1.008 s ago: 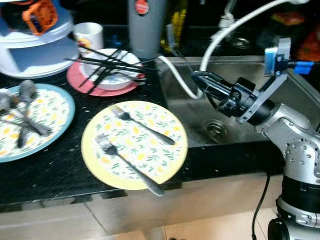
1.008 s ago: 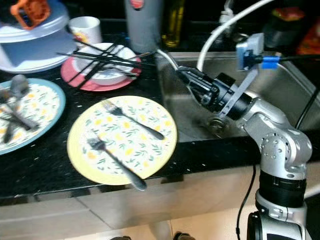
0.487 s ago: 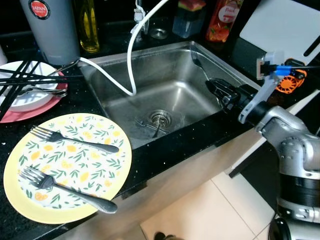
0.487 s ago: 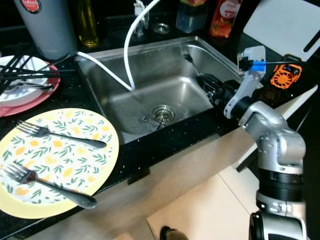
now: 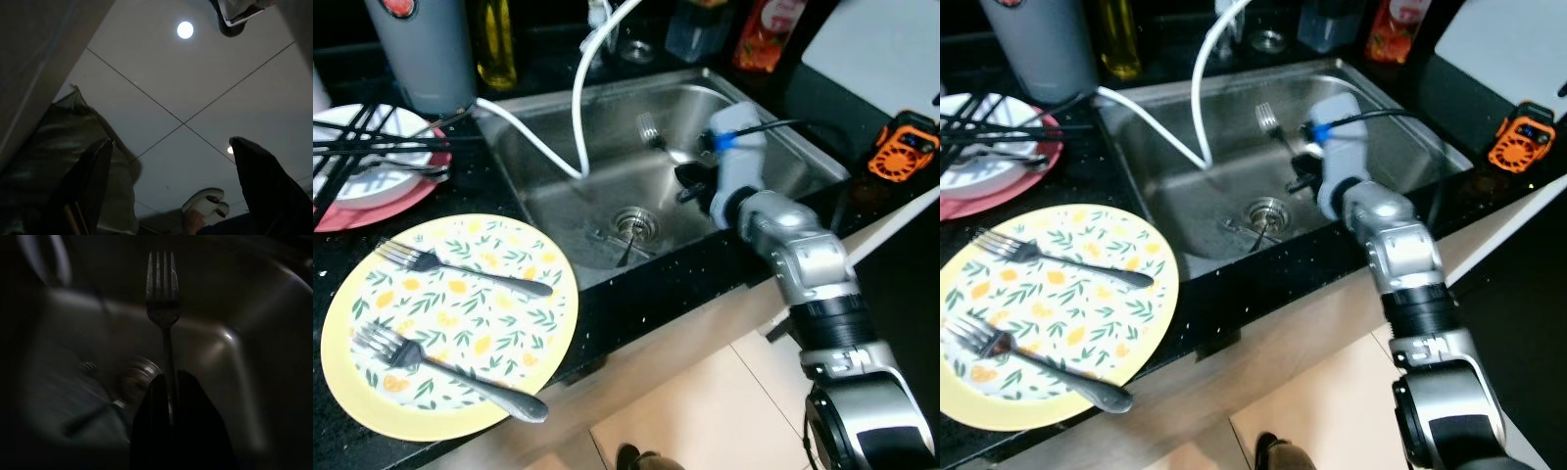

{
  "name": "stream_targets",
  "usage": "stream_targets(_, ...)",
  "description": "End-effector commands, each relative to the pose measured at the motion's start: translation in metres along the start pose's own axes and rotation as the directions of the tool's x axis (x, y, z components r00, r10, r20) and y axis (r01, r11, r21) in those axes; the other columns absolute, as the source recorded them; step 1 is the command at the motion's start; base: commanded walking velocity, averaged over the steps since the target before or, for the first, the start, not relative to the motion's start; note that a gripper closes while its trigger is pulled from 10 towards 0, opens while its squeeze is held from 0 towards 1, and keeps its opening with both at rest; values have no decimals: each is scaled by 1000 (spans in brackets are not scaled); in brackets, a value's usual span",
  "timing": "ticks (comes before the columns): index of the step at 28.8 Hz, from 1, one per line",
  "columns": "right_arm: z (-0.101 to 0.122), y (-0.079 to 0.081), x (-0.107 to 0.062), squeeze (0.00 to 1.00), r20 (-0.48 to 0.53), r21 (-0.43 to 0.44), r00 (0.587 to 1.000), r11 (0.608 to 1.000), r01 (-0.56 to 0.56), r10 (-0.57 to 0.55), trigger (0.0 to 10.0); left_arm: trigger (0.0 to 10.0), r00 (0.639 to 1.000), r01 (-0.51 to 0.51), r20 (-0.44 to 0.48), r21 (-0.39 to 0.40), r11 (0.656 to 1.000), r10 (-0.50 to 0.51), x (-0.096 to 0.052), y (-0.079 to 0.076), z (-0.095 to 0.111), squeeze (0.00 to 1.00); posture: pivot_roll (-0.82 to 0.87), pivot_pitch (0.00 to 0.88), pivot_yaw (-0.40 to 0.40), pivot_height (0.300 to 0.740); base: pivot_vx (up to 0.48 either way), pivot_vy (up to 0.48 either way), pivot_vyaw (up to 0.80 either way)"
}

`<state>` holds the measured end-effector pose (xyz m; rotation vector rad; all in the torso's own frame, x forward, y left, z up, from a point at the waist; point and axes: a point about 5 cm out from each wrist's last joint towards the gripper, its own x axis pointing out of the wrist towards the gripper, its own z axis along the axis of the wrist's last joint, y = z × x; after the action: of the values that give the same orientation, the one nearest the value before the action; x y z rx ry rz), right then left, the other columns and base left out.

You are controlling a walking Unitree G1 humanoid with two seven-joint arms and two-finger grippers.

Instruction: Kitchen organization

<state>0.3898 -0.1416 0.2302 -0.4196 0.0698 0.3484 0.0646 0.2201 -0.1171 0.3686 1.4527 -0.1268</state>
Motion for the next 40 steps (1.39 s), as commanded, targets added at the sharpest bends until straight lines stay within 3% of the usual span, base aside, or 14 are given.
stream_targets(1,-15,-7,2,0,-63,-96,997,995,41,-48,10000,10000,999,34,-41,3,999,-34,0,-11,-14,0,64,211,-108,740,0,0,0)
stream_targets(6,-15,-17,11,0,-75,-206,992,975,80,-98,10000,10000,997,49,-64,5,999,-48,0,-17,-25,0,83,269,-119,740,0,0,0)
stream_targets(10,4,-15,17,59,0,-149,997,985,82,-83,10000,10000,996,58,-75,13,998,-57,0,-20,-30,0,84,281,-116,740,0,0,0)
stream_targets(11,7,-14,18,518,13,-127,997,989,77,-76,10000,10000,995,60,-76,15,998,-59,0,-22,-31,0,86,281,-115,740,0,0,0)
stream_targets(14,7,-14,18,518,13,-127,997,989,77,-76,10000,10000,995,60,-76,15,998,-59,0,-22,-31,0,86,281,-115,740,0,0,0)
stream_targets(15,11,-13,19,1000,38,-101,997,992,74,-70,10000,10000,995,63,-76,15,998,-62,0,-24,-31,0,89,280,-115,740,0,0,0)
stream_targets(21,38,-21,18,1000,215,35,974,998,59,-65,10000,10000,995,72,-65,19,997,-71,0,-26,-25,0,90,252,-110,740,0,0,0)
stream_targets(22,45,-25,14,431,262,64,964,997,33,-49,10000,10000,996,71,-60,21,997,-70,0,-24,-21,0,91,238,-107,740,0,0,0)
stream_targets(23,57,-31,6,0,352,136,936,990,-28,-22,10000,10000,996,71,-49,24,997,-69,1,-21,-15,0,90,224,-104,740,0,0,0)
stream_targets(30,88,-41,-25,0,606,259,794,928,-266,58,10000,10000,997,67,-25,29,997,-66,1,-17,-1,0,83,191,-95,740,0,0,0)
stream_targets(33,94,-27,-40,0,690,197,705,896,-398,161,10000,10000,998,66,-18,32,997,-65,0,-15,4,0,79,170,-92,740,0,0,179)
stream_targets(34,94,-27,-40,0,690,197,705,896,-398,161,10000,10000,998,66,-18,32,997,-65,0,-15,4,0,79,170,-92,740,0,0,538)
stream_targets(35,95,-14,-47,0,728,175,649,856,-487,220,10000,10000,998,65,-14,33,997,-65,0,-13,7,0,82,160,-90,740,0,0,794)
stream_targets(40,92,10,-55,0,750,96,576,808,-582,325,10000,10000,998,65,-6,32,997,-65,0,-11,14,0,86,145,-83,740,0,0,794)
